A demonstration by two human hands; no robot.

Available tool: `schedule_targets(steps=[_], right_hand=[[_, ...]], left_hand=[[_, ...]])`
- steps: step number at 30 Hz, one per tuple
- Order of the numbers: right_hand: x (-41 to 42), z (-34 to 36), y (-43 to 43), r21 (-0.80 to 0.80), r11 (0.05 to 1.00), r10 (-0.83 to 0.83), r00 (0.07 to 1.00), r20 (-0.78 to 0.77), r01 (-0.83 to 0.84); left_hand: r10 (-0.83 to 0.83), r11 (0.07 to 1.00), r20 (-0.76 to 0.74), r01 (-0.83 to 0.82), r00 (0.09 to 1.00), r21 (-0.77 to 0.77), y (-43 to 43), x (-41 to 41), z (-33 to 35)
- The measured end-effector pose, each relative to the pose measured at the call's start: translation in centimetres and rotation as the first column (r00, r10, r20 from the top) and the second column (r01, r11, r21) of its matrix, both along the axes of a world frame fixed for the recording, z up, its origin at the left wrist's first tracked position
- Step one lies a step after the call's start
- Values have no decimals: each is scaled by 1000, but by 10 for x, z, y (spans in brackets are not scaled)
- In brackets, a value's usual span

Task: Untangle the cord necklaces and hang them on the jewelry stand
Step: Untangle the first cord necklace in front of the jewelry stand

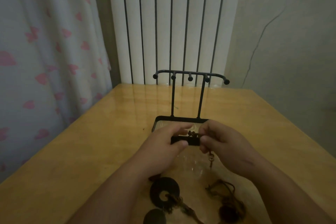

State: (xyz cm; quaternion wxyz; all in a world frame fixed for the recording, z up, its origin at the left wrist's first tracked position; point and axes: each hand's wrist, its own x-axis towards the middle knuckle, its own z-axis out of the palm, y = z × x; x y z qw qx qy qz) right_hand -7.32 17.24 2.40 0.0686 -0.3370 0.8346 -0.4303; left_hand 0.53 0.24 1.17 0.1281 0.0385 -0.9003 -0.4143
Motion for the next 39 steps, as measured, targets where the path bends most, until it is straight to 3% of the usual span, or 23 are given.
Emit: schedule_targets(steps=[5,15,18,22,29,36,39], right_hand=[[1,0,-2,-53,998,26,1000,14,-25],[6,-1,-7,-129,983,-150,979,-138,132],[6,-2,-10,-179,976,-151,975,-165,121],[8,-1,-12,-291,953,-96,995,-37,81],[13,-1,-13,-344,939,29,999,46,-12],[16,-4,-18,-253,965,-101,985,-137,64],[15,-1,-15,-253,966,-89,991,-102,60]], left_hand=[[16,993,-35,-12,999,116,2,-1,-1],[104,902,-195,-9,975,431,-1,5,11],[100,889,-205,5,974,458,-3,3,8],[76,863,-212,42,974,504,-4,0,5],[51,838,-223,80,973,541,-6,-3,3],[36,845,-216,86,976,527,-4,0,6],[28,857,-211,85,977,508,-5,2,6]])
